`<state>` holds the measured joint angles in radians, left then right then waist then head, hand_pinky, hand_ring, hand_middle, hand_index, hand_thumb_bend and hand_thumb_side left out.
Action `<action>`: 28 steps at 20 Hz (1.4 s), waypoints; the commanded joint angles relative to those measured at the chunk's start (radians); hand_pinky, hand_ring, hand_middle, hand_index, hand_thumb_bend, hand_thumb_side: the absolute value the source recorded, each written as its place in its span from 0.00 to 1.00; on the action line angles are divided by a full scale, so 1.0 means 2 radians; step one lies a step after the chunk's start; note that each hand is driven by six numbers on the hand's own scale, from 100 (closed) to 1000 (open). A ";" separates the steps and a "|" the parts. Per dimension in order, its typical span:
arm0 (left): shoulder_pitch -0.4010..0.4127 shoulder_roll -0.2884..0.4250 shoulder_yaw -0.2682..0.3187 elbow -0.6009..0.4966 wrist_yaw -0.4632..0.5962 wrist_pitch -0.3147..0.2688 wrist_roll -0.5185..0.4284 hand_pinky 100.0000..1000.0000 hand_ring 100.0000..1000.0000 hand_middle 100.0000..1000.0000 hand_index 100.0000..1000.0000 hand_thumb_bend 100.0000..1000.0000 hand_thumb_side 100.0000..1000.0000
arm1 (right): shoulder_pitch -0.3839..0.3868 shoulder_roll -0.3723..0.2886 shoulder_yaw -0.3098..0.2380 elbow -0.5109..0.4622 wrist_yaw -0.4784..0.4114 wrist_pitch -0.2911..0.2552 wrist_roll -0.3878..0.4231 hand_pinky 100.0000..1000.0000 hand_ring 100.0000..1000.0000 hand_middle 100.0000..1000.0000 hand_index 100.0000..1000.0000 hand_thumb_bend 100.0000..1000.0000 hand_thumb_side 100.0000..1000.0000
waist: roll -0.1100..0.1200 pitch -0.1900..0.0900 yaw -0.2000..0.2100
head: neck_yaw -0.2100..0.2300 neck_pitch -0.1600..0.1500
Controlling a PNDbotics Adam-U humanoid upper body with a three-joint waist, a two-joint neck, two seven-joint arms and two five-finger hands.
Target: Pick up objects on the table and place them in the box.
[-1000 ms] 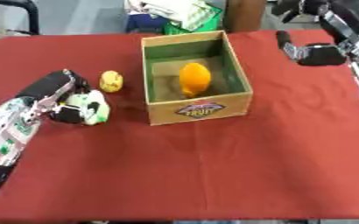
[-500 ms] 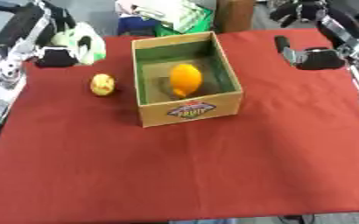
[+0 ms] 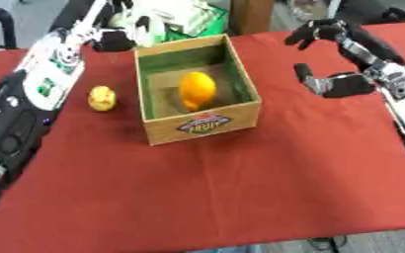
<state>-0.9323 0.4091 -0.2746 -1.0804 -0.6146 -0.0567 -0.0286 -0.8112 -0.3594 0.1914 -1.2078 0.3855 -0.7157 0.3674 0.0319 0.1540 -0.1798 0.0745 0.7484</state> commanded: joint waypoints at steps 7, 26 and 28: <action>0.000 -0.008 0.004 0.022 -0.009 -0.068 -0.103 0.74 0.66 0.66 0.77 0.50 0.22 | -0.012 0.000 0.000 0.002 0.005 -0.008 0.013 0.62 0.75 0.68 0.80 0.00 0.30 | 0.001 -0.006 0.002 | -0.001 0.000; 0.047 0.073 0.059 0.050 -0.031 0.029 -0.087 0.71 0.63 0.66 0.78 0.43 0.19 | -0.004 -0.008 -0.003 0.006 0.015 -0.010 0.005 0.62 0.75 0.68 0.80 0.00 0.30 | 0.000 -0.009 0.021 | -0.016 -0.003; 0.046 0.065 0.060 0.072 -0.045 0.024 -0.088 0.71 0.63 0.66 0.78 0.43 0.19 | -0.004 -0.008 -0.003 0.006 0.015 -0.011 0.004 0.62 0.75 0.68 0.80 0.00 0.30 | -0.001 -0.009 0.020 | -0.016 -0.003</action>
<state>-0.8199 0.5258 -0.1678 -0.9514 -0.6825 -0.0040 -0.1976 -0.8009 -0.3555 0.1947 -1.1838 0.4130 -0.7317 0.3762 0.0298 0.1544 -0.1397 0.0431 0.7466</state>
